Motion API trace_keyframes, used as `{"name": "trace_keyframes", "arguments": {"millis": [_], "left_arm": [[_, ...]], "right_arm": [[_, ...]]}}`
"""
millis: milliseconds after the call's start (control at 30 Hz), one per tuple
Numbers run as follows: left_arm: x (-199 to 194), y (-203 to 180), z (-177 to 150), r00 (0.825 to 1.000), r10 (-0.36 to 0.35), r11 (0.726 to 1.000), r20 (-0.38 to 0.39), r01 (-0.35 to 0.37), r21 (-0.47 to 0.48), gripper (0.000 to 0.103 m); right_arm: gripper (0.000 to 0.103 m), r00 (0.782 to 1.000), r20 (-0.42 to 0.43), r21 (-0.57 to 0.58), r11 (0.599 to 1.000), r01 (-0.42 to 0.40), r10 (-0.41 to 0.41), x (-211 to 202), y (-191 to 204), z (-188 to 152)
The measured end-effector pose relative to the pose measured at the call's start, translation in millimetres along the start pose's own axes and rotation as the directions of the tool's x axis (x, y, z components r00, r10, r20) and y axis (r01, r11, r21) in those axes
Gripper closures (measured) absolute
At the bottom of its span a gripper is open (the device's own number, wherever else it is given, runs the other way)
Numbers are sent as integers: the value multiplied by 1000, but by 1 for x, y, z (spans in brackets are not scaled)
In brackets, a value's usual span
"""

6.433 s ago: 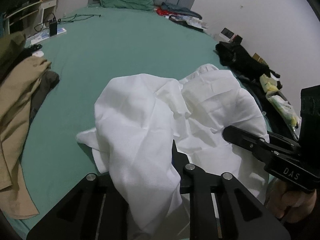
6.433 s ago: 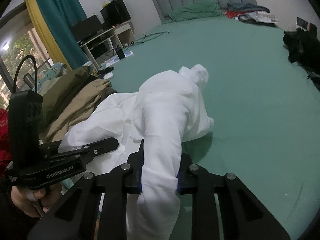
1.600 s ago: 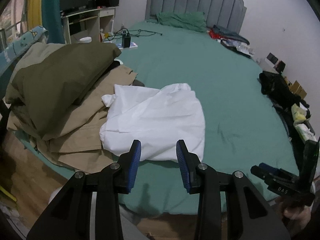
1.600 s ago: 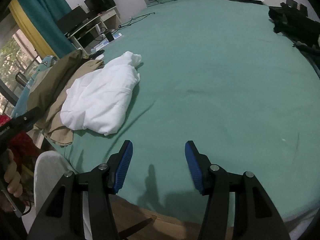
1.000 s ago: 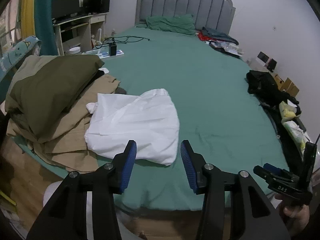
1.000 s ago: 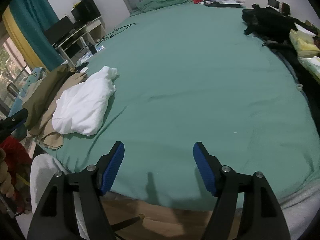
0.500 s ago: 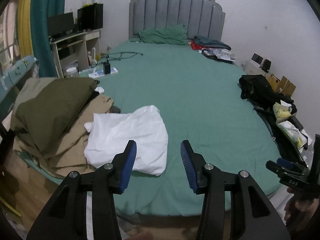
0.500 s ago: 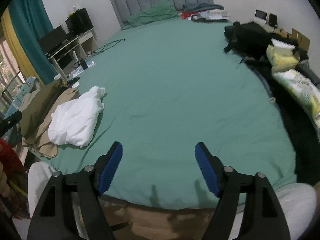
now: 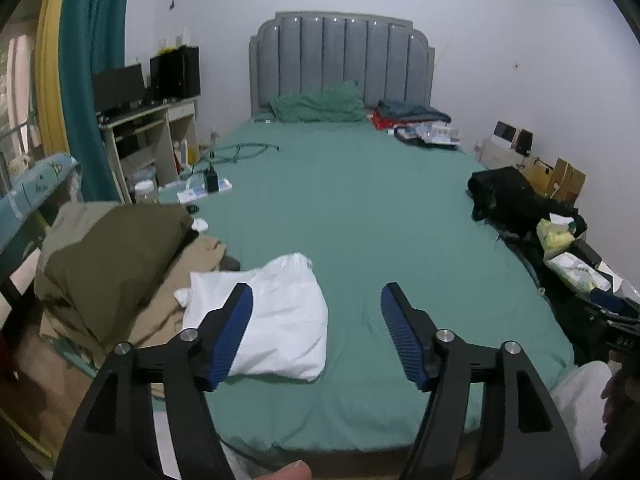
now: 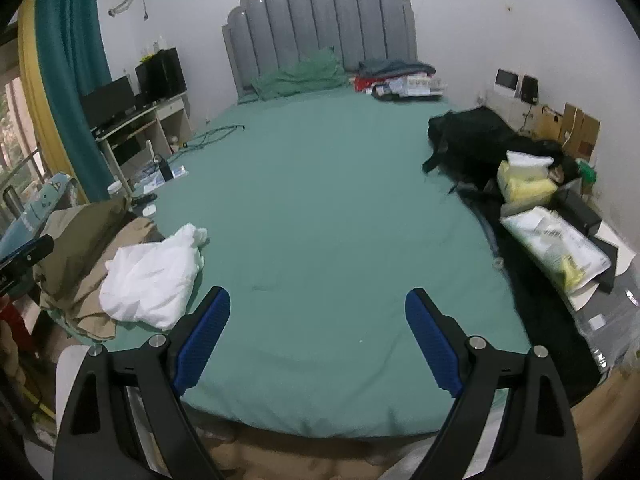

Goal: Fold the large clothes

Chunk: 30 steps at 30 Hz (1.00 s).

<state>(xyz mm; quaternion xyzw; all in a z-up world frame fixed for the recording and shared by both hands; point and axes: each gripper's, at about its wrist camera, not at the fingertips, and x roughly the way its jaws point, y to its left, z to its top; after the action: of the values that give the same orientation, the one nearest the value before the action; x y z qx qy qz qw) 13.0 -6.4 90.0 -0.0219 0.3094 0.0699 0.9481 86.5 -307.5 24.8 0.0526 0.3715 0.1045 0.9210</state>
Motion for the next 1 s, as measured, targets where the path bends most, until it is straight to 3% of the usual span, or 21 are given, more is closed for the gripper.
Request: {"name": "trace_keyframes", "arguments": {"millis": [533, 1000], "left_arm": [[-46, -8, 17, 986, -2, 999, 169, -5, 44, 27], [-41, 14, 16, 985, -17, 1000, 169, 14, 16, 27]], "right_arm": [[14, 991, 135, -69, 998, 6, 4, -58, 30, 25], [14, 984, 176, -119, 993, -1, 22, -62, 58, 28]]}}
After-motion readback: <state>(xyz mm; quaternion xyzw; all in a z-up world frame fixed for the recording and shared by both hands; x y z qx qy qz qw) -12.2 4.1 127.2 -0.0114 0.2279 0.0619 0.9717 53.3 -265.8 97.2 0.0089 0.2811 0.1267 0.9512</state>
